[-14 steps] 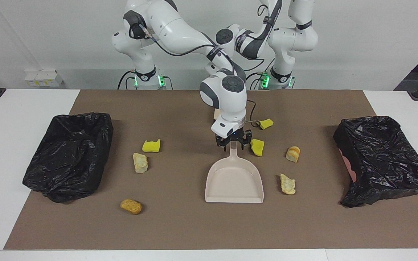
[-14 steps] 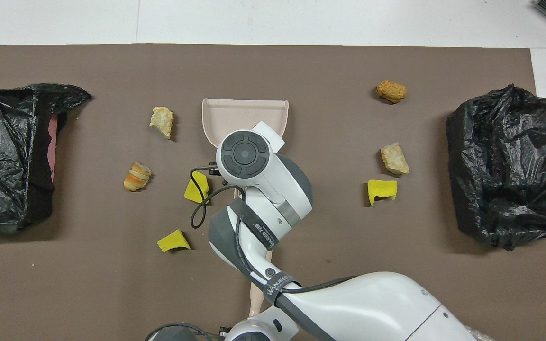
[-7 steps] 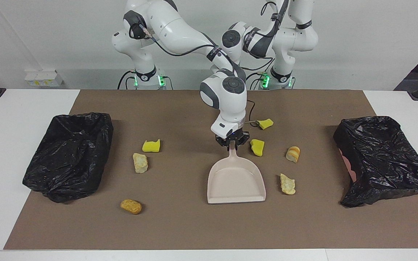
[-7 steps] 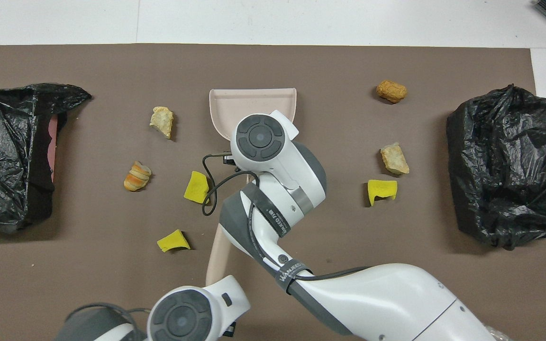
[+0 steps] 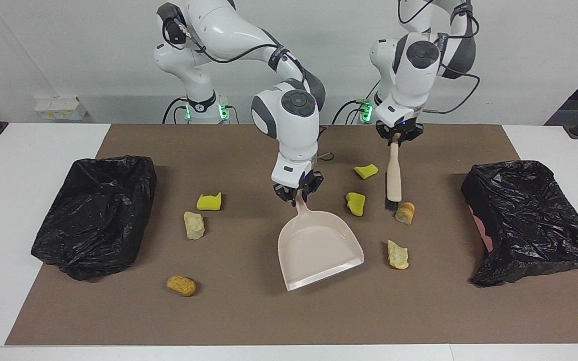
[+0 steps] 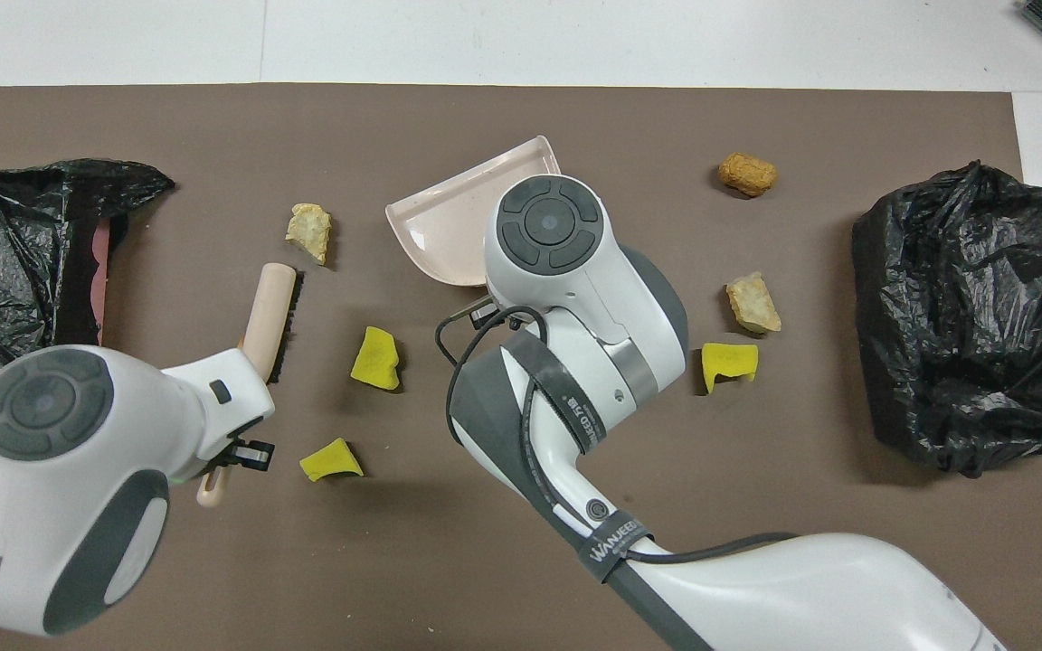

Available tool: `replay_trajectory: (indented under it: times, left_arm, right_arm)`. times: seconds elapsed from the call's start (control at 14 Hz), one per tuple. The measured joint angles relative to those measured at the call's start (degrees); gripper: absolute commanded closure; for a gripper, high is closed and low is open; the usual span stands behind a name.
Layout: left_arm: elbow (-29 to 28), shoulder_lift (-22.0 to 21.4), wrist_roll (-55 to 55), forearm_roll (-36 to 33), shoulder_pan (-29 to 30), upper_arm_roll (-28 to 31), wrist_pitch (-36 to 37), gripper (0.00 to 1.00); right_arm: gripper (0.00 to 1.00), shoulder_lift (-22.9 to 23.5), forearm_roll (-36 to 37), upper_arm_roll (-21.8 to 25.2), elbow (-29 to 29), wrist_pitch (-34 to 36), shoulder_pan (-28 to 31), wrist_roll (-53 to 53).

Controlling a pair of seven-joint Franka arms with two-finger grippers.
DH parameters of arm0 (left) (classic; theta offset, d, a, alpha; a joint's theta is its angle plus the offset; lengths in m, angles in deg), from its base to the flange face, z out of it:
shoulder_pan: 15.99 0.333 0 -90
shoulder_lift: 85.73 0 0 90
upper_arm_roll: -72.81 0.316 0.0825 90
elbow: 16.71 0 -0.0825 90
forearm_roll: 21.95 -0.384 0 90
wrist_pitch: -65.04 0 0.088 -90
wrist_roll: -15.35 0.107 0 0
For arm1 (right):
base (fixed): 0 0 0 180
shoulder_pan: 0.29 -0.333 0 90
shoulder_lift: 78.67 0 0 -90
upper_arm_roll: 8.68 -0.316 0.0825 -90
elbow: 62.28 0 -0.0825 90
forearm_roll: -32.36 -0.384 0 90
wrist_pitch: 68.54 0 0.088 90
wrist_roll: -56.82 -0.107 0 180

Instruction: Sweep and dump trash in bin

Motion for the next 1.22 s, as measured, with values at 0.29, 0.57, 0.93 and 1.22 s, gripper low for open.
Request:
replay_trajectory:
  times: [0.29,0.57,0.93,1.22]
  left_arm:
    - [8.99,11.57,3.83,-3.64,0.69,2.43,-2.25,1.0]
    - [13.86,19.78,11.06,-5.72,4.49,3.43,-7.94,1.0]
    - [22.74,27.97,20.38,-7.95,6.12,4.38,-9.06,1.0]
    - [24.01,30.51,23.4,-8.94,6.55,4.24,-8.9,1.0]
  right_arm:
    - [1.0,-3.72,-0.07,0.02,-0.96,11.49,0.09,17.33]
    - [1.0,-4.95,-0.17,0.1,-2.97,13.36,2.21,38.58]
    - [1.0,-6.14,-0.09,0.15,-9.18,8.19,5.71,55.23]
    - [1.0,-7.44,0.65,-0.03,-13.97,5.58,4.66,56.82]
